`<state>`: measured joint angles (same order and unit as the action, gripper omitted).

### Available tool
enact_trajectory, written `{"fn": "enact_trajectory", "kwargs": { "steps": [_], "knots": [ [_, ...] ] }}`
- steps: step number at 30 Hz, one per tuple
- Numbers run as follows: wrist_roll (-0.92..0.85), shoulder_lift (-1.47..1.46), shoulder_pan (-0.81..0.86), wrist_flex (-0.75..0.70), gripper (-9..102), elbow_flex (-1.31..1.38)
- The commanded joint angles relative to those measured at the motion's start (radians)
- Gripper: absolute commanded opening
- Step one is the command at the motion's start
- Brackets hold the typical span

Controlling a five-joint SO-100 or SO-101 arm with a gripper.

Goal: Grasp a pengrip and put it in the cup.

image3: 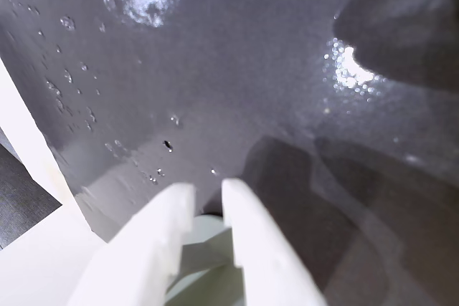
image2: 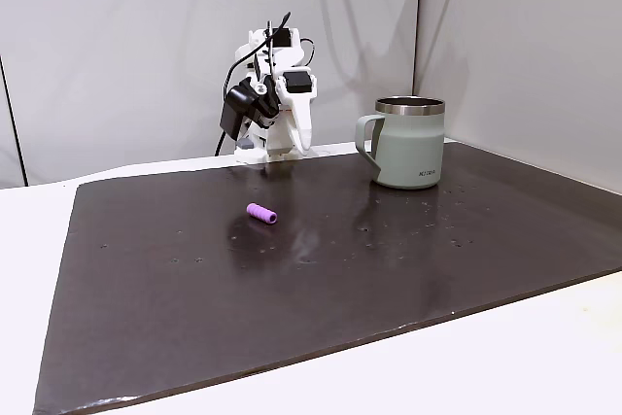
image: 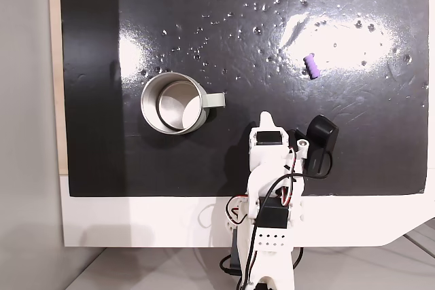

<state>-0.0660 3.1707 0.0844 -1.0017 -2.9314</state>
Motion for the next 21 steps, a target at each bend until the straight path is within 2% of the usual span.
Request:
{"fn": "enact_trajectory", "kwargs": {
  "steps": [1, 9, 21],
  "knots": [
    [-0.009, 0.008, 0.009, 0.025, 0, 0.006],
    [-0.023, 0.008, 0.023, 0.025, 0, 0.006],
    [-0.127, 0.006, 0.298, 0.067, 0, 0.112]
  ]
}}
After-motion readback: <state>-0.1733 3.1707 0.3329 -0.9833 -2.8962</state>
